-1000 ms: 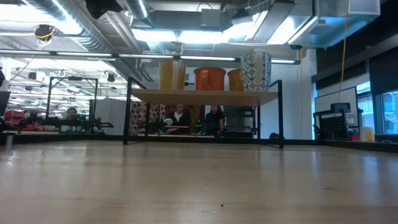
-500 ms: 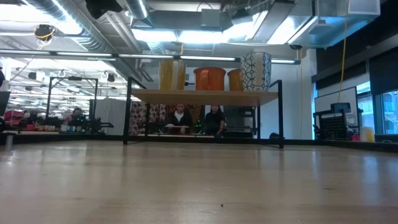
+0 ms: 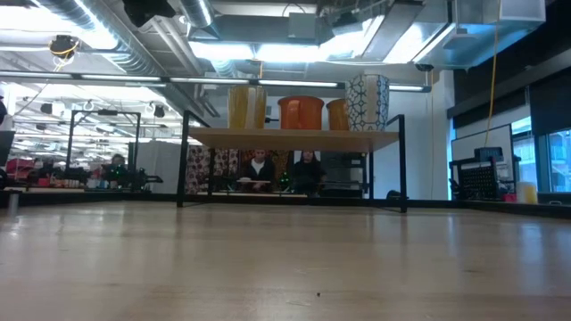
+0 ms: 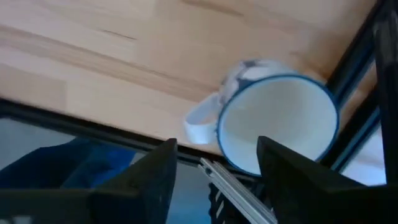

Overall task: Place coffee mugs
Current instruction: Put the blue patterned mug on the shelf

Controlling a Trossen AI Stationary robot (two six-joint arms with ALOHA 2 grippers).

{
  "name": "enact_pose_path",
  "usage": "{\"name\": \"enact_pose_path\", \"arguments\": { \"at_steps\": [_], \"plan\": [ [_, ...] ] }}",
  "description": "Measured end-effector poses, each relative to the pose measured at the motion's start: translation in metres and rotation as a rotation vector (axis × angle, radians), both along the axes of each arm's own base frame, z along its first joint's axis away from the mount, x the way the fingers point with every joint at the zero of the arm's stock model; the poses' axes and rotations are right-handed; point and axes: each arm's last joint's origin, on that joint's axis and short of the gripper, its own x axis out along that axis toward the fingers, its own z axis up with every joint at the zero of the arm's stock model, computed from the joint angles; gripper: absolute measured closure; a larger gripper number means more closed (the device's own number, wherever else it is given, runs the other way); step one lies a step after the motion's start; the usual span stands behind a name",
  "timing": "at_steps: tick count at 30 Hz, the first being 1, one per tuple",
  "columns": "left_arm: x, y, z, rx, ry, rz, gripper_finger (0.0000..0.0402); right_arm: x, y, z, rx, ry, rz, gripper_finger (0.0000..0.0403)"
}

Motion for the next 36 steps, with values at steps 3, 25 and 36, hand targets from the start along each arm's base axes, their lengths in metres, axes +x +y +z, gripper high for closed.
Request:
{"name": "enact_pose_path", "arguments": {
  "at_steps": [3,25,36],
  "plan": [
    [0.0,0.0,0.0,0.0,0.0,0.0,0.0271,-0.003,-0.001,-0.014,-0.009,0.038,-0.007,0.0186],
    [0.0,0.0,0.0,0.0,0.001,0.0,0.0271,-0.008,-0.009,-0.066,-0.027,0.029,-0.052,0.0336],
    [0.0,0.0,0.0,0.0,0.001,0.0,0.0271,-0.004,-0.008,-0.064,-0.032,-0.035,0.068,0.0393]
  ]
}}
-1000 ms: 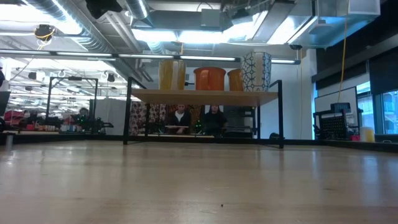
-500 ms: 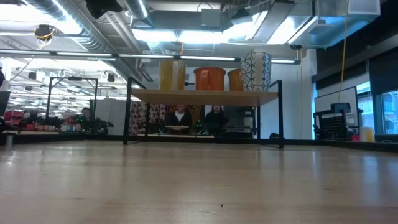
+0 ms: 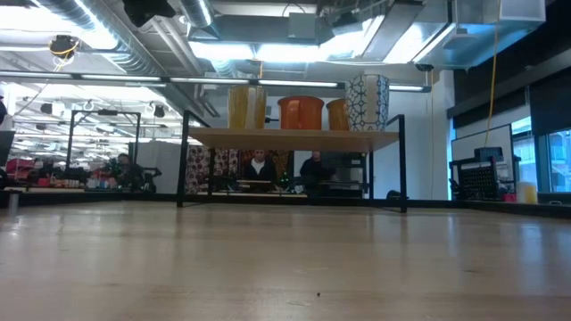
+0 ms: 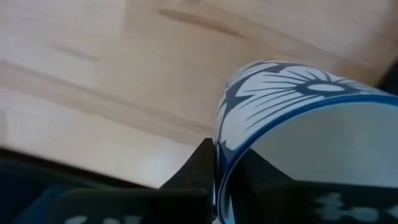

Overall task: Place coffee mugs
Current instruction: Put the blue patterned mug on the shelf

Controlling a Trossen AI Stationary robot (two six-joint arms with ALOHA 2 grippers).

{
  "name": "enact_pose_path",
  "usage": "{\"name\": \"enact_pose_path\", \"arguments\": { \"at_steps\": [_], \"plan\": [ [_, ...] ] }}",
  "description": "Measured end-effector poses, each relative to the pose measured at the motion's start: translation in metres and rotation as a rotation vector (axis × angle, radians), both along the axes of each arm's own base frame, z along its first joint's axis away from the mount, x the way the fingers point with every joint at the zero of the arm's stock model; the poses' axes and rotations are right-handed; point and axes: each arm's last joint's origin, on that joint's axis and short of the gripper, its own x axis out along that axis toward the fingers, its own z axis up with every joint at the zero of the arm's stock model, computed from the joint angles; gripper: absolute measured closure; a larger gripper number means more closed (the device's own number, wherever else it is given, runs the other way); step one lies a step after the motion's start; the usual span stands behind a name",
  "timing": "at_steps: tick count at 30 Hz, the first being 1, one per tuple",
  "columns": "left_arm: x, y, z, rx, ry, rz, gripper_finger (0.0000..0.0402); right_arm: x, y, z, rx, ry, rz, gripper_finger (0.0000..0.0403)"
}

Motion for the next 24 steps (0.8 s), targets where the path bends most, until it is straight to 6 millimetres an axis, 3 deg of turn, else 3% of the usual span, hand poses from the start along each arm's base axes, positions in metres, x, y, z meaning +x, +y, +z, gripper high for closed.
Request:
{"name": "enact_pose_path", "arguments": {
  "at_steps": [4,9,24],
  "plan": [
    [0.0,0.0,0.0,0.0,0.0,0.0,0.0271,0.016,-0.003,0.012,0.002,-0.096,0.073,0.0396],
    [0.0,0.0,0.0,0.001,0.0,0.001,0.0271,0.047,-0.021,0.03,-0.043,-0.222,0.184,0.0398],
    [0.0,0.001,0.0,0.015,0.0,0.021,0.0271,0.138,-0.111,0.097,-0.334,-0.478,0.483,0.0401]
  ]
}}
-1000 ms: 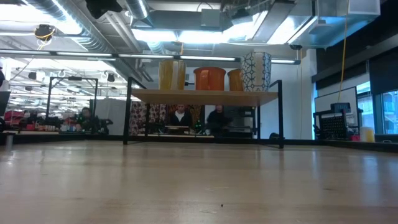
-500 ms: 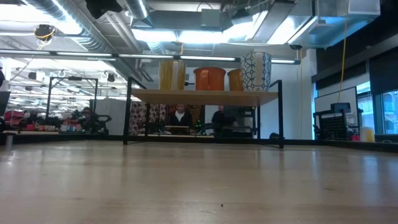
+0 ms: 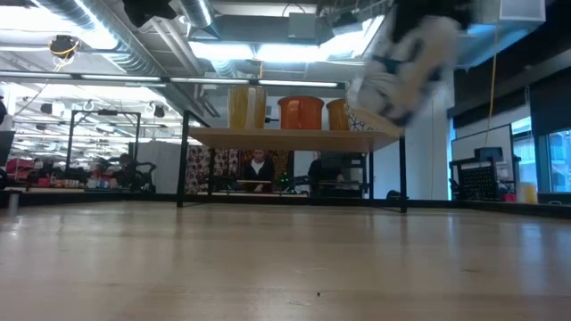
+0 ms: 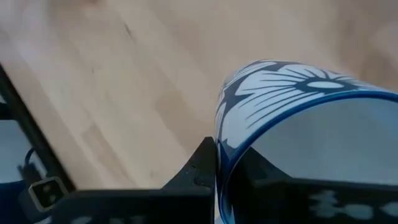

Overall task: Place coffee mugs
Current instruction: Put the blue patterned mug on the shelf

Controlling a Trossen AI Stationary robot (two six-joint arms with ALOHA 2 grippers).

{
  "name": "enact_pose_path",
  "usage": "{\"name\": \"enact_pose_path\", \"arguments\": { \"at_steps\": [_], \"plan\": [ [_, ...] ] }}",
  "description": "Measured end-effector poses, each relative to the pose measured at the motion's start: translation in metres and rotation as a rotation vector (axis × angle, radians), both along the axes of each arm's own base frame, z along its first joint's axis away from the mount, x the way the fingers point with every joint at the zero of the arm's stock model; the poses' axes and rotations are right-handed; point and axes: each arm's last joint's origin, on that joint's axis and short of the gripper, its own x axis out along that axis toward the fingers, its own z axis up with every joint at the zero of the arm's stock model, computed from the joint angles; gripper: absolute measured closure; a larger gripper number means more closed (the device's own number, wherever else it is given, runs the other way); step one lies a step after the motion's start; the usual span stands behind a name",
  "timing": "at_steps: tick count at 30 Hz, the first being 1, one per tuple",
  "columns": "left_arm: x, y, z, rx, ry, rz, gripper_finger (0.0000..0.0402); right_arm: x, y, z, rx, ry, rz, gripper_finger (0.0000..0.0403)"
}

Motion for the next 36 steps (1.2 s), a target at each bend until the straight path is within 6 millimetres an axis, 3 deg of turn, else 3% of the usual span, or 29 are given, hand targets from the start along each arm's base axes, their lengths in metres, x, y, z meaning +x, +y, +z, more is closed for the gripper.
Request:
{"name": "enact_pose_path", "arguments": {
  "at_steps": [10,17,25,36],
  "plan": [
    [0.0,0.0,0.0,0.0,-0.005,0.0,0.0271,0.069,-0.044,0.037,-0.164,-0.07,0.144,0.0401],
    [0.0,0.0,0.001,0.001,-0.008,0.001,0.0271,0.096,-0.073,0.057,-0.234,-0.053,0.175,0.0401],
    [0.001,0.0,0.001,0.003,-0.009,0.005,0.0271,0.11,-0.115,0.064,-0.201,-0.047,0.121,0.0399],
    [0.0,0.001,0.001,0.015,-0.008,0.023,0.0271,0.096,-0.172,0.063,-0.15,0.046,0.008,0.0401]
  ]
}}
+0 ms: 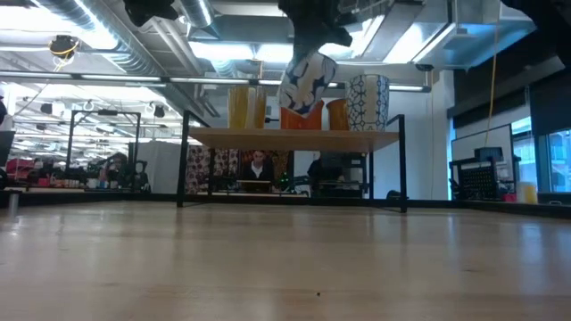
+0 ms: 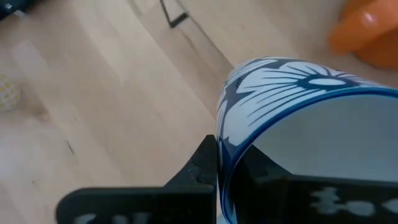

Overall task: Place coffee mugs
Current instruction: Put the blue patterned mug on the shelf

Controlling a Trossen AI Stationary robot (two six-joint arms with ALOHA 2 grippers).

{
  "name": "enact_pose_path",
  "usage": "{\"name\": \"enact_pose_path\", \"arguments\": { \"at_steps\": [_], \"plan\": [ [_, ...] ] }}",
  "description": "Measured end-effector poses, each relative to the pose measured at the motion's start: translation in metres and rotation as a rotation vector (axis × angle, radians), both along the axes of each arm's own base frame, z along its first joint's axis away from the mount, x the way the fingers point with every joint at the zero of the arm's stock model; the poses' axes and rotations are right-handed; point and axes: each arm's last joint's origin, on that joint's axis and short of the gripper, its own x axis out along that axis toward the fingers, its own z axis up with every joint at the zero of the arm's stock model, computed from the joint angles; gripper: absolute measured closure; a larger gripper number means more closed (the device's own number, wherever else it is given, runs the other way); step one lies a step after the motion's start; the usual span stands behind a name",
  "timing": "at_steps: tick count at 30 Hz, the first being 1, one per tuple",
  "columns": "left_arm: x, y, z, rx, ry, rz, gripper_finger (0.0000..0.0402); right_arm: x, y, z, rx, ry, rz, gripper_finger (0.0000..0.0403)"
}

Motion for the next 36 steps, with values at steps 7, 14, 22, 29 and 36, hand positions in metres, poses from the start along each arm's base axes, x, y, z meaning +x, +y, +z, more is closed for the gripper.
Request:
{"name": "enact_pose_path", "arguments": {
  "at_steps": [7,14,22,29,36],
  "plan": [
    [0.0,0.0,0.0,0.0,0.0,0.0,0.0271,-0.007,-0.017,-0.002,0.009,0.039,-0.042,0.0401],
    [0.0,0.001,0.0,0.013,0.001,0.019,0.0271,-0.015,-0.033,-0.003,-0.013,0.089,-0.098,0.0401],
    [0.0,0.001,0.0,0.013,0.001,0.019,0.0271,-0.014,-0.042,-0.006,-0.009,0.084,-0.096,0.0401],
    [0.0,0.001,0.0,0.018,0.003,0.016,0.0271,-0.007,-0.043,-0.015,-0.007,0.108,-0.087,0.04],
    [0.0,0.001,0.0,0.019,0.003,0.015,0.0271,-0.005,-0.043,-0.015,-0.015,0.09,-0.072,0.0362]
  ]
}}
